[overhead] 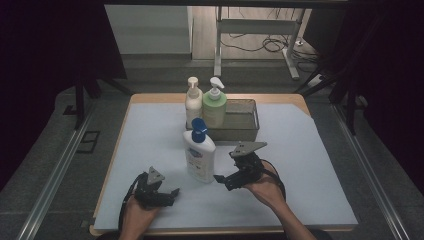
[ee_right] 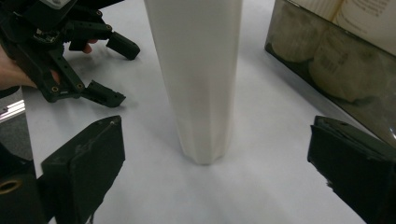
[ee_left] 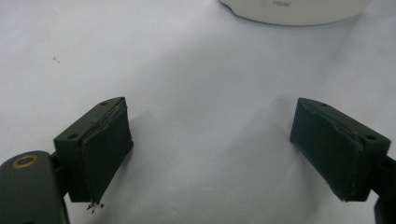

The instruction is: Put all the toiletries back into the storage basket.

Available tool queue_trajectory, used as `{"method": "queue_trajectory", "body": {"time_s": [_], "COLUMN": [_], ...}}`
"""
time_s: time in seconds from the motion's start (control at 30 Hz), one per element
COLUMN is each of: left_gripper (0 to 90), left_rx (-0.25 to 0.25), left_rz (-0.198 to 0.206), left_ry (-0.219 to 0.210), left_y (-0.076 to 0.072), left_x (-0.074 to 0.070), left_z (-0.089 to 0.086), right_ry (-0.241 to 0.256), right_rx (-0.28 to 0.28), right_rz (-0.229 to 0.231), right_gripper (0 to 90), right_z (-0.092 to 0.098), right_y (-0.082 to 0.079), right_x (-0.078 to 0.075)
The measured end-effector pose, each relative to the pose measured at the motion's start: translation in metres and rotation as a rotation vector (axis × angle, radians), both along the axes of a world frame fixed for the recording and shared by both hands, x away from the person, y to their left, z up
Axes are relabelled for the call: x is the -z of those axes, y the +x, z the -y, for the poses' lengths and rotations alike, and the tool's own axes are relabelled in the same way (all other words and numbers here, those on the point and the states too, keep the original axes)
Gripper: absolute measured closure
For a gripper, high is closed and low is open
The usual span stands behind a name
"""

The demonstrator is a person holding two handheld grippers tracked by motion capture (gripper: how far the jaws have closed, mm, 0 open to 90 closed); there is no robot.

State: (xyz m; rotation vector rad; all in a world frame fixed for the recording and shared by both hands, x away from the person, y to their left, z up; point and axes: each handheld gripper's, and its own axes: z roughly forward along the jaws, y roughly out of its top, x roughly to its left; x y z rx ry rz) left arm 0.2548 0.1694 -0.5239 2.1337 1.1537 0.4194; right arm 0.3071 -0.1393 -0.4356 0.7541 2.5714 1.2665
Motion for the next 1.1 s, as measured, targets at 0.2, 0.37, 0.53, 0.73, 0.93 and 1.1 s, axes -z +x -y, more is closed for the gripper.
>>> {"method": "queue_trajectory", "body": {"time_s": [0.2,0.37,0.53,0.73,0.93,1.1], "left_gripper": [12.1,12.1,12.1,12.1,12.1,12.2], "left_rx": [0.0,0.0,0.0,0.0,0.0,0.0], "left_rz": [0.0,-0.001,-0.001,-0.001,-0.002,-0.003], "left_ry": [0.0,0.0,0.0,0.0,0.0,0.0], "left_y": [0.0,0.0,0.0,0.0,0.0,0.0], "left_x": [0.0,0.0,0.0,0.0,0.0,0.0], "left_z": [0.0,0.0,0.0,0.0,0.0,0.0], "right_ry": [-0.001,-0.001,0.005,0.008,-0.003,-0.001], "right_rx": [0.008,0.02,0.041,0.065,0.073,0.077], "right_rz": [0.03,0.026,0.012,0.041,0.057,0.058], "right_gripper": [0.5,0.3,3.6,11.8,16.4,20.2], "right_z": [-0.013,-0.021,-0.034,-0.043,-0.054,-0.061], "right_y": [-0.001,-0.001,0.002,0.006,0.011,0.014], "right_x": [-0.003,-0.007,-0.013,-0.017,-0.019,-0.02]}}
